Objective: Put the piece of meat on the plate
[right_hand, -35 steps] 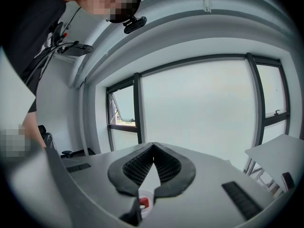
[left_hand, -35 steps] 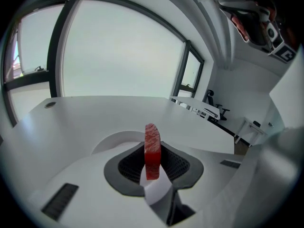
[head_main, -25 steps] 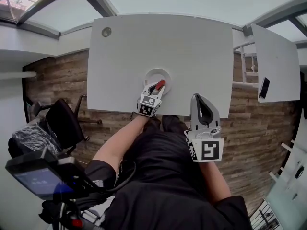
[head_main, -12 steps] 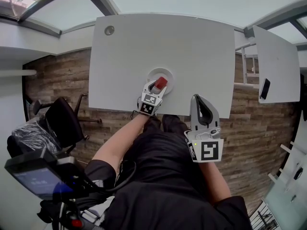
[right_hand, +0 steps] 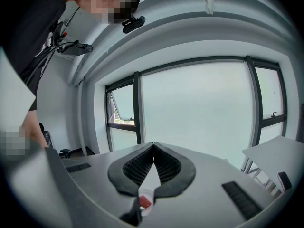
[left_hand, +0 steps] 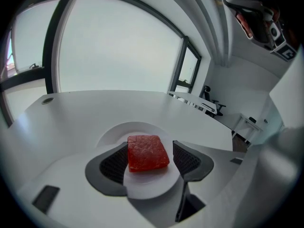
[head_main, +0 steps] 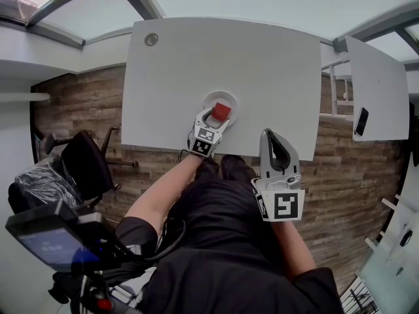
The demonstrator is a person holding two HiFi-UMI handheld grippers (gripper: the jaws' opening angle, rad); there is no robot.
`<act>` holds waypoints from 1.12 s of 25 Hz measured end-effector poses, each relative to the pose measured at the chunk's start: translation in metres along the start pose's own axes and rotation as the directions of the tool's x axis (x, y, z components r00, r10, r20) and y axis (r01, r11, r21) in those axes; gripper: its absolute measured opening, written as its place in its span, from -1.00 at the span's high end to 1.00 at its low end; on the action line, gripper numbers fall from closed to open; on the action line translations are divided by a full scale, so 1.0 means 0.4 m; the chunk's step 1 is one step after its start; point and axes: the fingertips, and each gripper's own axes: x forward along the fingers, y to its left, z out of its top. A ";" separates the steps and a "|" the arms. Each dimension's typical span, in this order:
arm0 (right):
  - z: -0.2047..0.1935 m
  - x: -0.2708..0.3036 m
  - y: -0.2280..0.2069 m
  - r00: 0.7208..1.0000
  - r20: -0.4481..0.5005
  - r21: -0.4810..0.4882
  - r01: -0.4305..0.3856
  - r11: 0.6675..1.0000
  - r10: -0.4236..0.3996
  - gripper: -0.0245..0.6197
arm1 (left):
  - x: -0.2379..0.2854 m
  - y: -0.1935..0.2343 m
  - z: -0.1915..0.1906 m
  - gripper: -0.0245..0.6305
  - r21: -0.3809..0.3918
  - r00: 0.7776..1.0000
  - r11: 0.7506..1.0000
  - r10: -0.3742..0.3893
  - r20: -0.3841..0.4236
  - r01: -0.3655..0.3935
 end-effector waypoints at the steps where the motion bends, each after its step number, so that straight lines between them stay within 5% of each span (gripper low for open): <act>1: 0.000 0.002 -0.004 1.000 0.001 0.000 0.002 1.000 -0.002 0.90 | 0.002 0.003 0.006 0.08 0.001 1.000 1.000 0.003 0.005 -0.003; 12: 0.018 -0.030 0.019 0.999 0.033 0.001 -0.003 1.000 0.003 0.90 | -0.076 -0.015 0.067 0.08 0.049 0.993 0.997 0.053 0.102 -0.059; 20: 0.009 -0.002 -0.004 0.999 0.047 0.011 -0.021 1.000 0.021 0.90 | -0.154 0.020 0.145 0.08 -0.028 0.971 0.992 0.124 0.202 -0.121; 28: -0.001 0.031 -0.013 0.997 0.067 0.030 -0.045 0.999 0.043 0.90 | -0.204 -0.033 0.222 0.09 0.001 0.958 0.996 0.086 0.275 -0.090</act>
